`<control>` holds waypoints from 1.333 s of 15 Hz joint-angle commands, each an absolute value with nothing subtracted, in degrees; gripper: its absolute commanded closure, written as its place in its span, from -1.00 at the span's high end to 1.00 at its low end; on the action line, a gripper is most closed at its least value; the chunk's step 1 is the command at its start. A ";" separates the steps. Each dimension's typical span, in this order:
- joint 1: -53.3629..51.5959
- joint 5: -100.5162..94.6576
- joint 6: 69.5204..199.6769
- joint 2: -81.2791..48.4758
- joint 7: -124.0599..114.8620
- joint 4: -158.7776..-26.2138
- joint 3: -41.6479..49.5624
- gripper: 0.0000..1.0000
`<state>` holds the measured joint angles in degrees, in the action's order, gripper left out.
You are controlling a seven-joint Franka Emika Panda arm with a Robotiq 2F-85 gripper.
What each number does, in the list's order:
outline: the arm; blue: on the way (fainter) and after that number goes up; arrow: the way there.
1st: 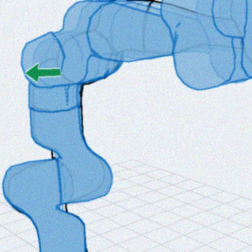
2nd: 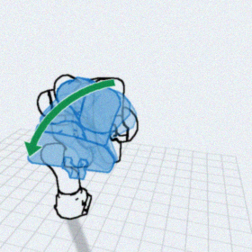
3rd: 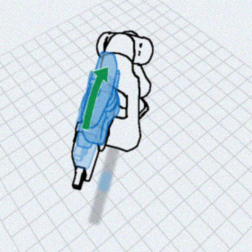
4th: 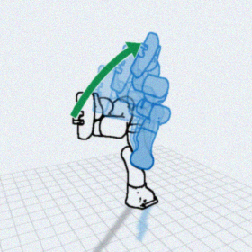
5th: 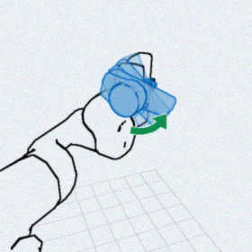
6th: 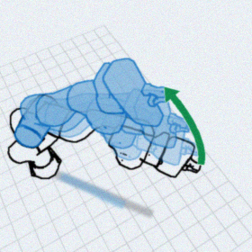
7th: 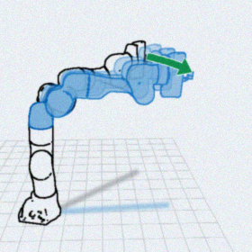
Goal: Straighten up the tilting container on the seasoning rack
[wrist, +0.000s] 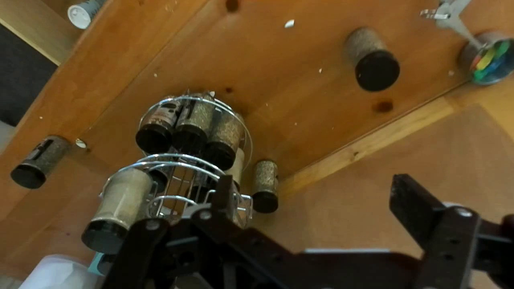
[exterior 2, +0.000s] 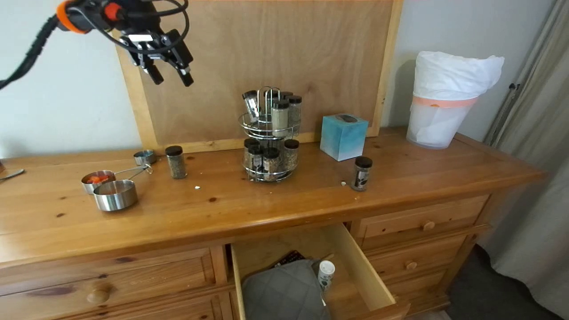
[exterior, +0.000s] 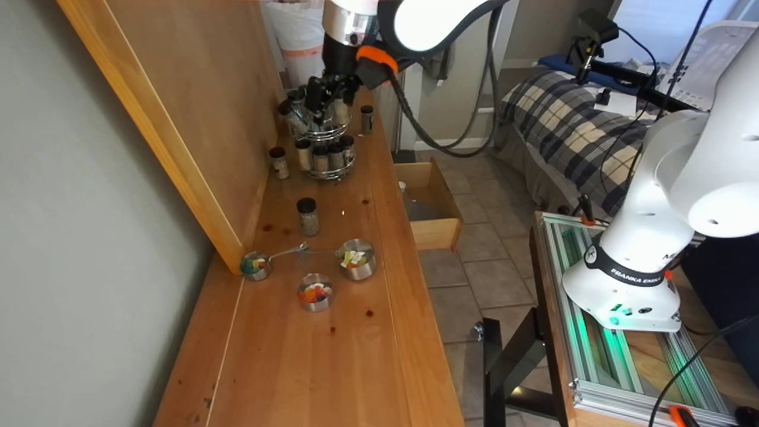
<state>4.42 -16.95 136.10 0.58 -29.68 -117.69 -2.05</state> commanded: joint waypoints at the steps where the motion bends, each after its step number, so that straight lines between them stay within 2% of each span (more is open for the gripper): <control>1: 2.27 -27.81 139.14 -9.11 -43.50 -108.30 -0.28 1.00; 9: -4.92 -53.35 137.64 -20.82 -68.99 -96.38 8.11 1.00; 20: -3.74 -54.20 136.52 -22.15 -70.76 -96.55 7.42 1.00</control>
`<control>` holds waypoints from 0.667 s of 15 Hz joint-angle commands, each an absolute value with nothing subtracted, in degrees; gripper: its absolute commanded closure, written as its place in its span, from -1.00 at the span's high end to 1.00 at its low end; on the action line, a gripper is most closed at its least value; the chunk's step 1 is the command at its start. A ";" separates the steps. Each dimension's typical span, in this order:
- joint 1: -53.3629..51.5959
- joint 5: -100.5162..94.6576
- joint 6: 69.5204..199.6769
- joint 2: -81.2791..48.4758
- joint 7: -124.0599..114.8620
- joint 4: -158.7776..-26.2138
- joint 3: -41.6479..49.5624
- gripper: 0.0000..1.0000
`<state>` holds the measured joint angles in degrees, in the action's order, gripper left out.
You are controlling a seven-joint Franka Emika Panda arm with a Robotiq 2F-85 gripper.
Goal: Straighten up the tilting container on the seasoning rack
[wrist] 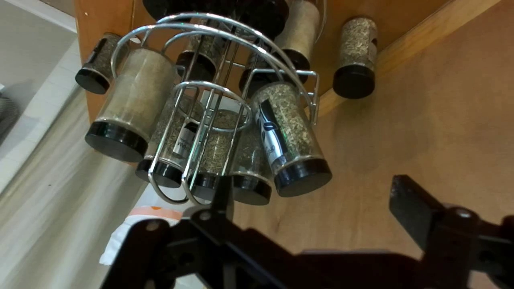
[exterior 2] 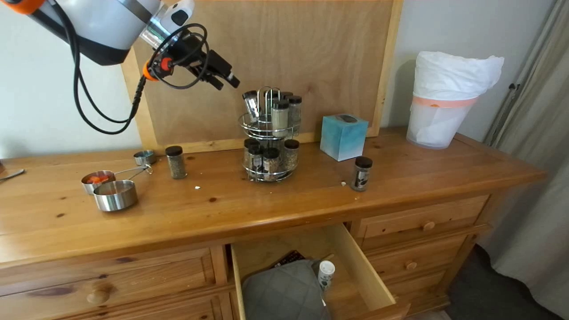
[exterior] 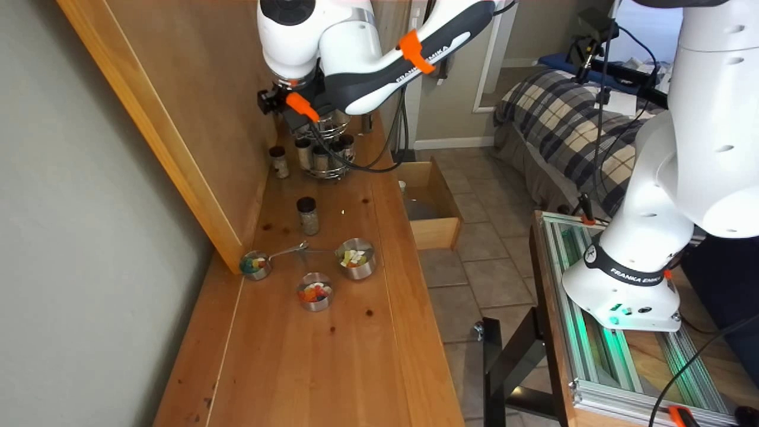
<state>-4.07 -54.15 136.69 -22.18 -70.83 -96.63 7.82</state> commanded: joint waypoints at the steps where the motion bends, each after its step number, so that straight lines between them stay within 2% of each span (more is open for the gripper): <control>1: -3.74 -54.20 136.52 -22.15 -70.76 -96.55 7.41 1.00; 10: -3.67 -57.09 137.99 -25.62 -73.49 -94.62 9.19 1.00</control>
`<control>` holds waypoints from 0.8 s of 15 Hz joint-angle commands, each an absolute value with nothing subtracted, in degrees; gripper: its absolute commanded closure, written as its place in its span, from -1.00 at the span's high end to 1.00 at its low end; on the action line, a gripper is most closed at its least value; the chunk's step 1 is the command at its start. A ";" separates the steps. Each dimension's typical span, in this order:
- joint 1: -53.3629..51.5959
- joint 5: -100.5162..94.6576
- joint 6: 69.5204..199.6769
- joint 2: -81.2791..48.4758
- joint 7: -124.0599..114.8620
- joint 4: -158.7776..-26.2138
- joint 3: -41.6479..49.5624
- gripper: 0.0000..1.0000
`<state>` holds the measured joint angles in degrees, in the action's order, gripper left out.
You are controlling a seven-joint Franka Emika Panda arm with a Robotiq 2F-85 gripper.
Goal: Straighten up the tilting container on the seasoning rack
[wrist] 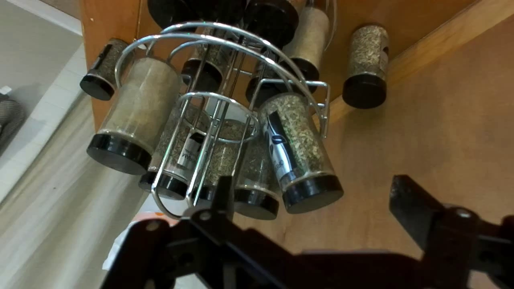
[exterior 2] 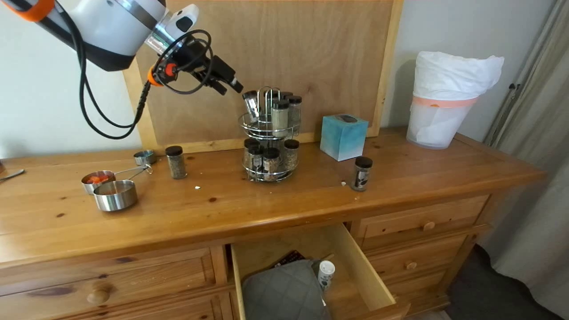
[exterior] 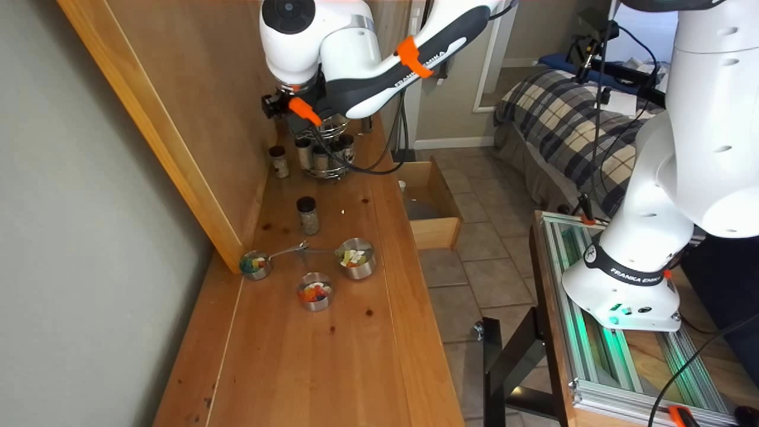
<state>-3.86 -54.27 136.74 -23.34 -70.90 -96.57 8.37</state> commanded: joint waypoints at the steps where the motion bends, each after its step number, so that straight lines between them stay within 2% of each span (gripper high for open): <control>1: -3.76 -58.05 138.41 -26.23 -74.47 -94.22 9.64 1.00; 12: -3.50 -70.83 139.41 -31.56 -77.92 -89.17 10.72 1.00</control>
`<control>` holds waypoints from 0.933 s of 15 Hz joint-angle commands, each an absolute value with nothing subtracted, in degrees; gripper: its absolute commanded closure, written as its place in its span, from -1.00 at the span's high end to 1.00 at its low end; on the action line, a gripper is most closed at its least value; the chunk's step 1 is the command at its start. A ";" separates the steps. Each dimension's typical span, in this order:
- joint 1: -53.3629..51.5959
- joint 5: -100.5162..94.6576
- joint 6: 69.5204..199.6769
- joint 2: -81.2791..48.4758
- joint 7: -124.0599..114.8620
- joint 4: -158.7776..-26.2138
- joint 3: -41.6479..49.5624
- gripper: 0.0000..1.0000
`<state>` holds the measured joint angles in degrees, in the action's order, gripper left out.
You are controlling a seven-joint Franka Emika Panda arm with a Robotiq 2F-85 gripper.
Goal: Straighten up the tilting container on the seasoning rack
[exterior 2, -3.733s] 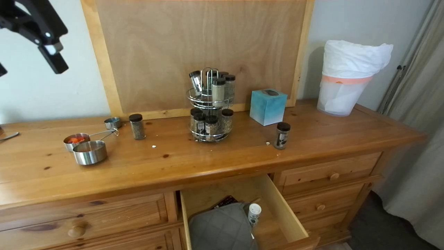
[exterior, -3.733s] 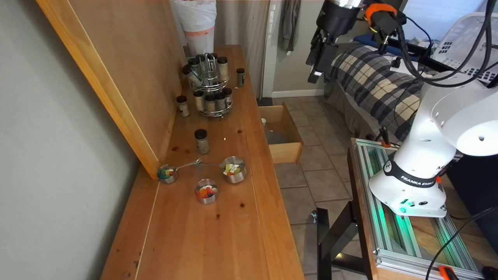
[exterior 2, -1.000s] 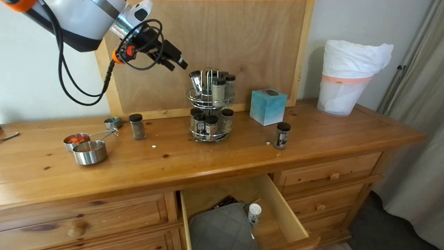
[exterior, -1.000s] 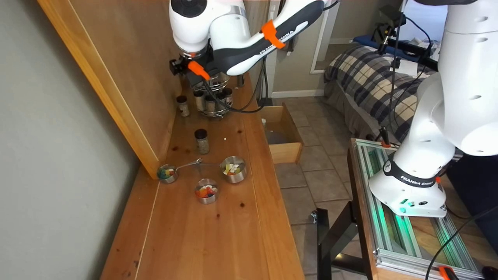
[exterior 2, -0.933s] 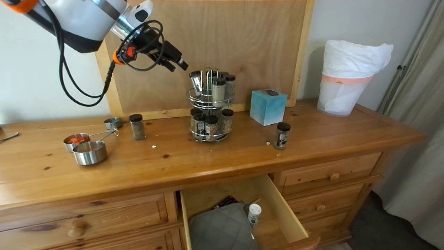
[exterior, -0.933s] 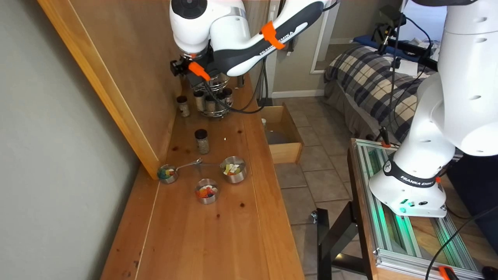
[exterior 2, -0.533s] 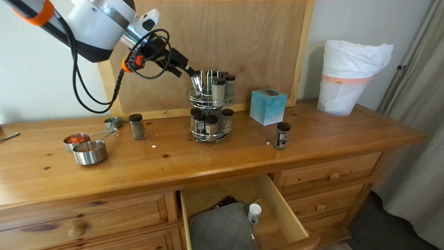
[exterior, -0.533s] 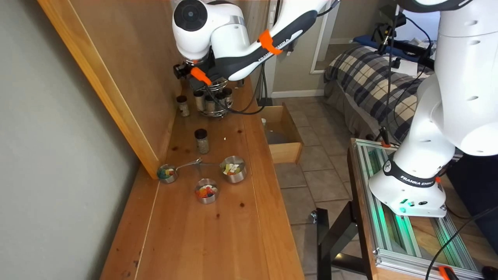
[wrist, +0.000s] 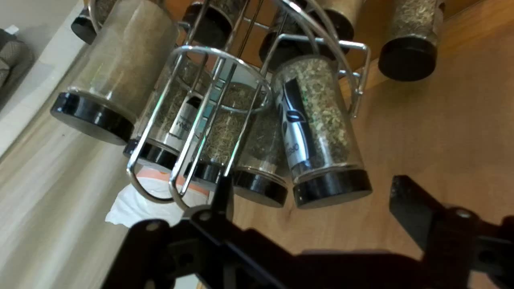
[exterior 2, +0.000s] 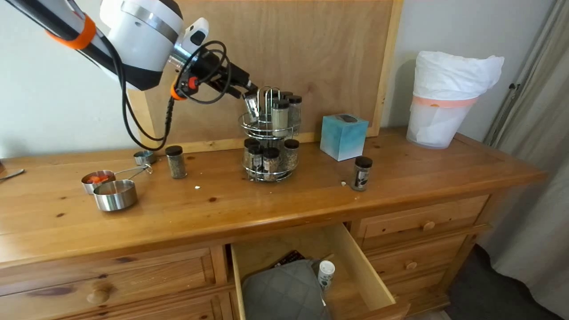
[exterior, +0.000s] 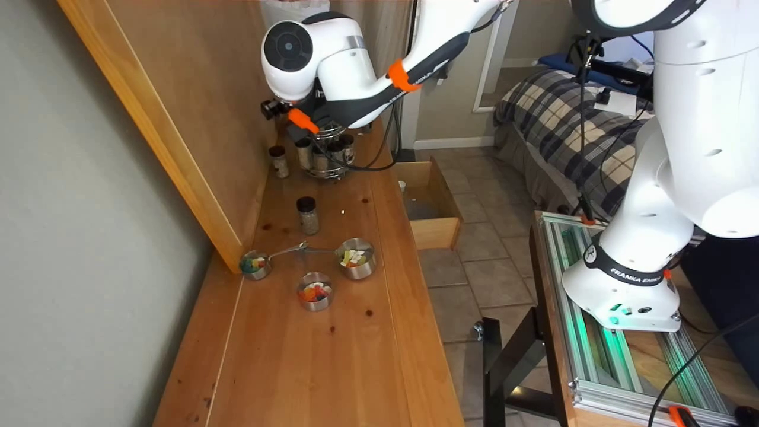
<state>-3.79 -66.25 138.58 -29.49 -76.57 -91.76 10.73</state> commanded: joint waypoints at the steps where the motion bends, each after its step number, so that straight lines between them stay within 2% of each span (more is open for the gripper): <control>1: -3.45 -72.11 139.31 -31.93 -77.92 -88.78 10.68 1.00; 14: -2.46 -82.79 135.64 -32.78 -76.64 -88.42 9.10 1.00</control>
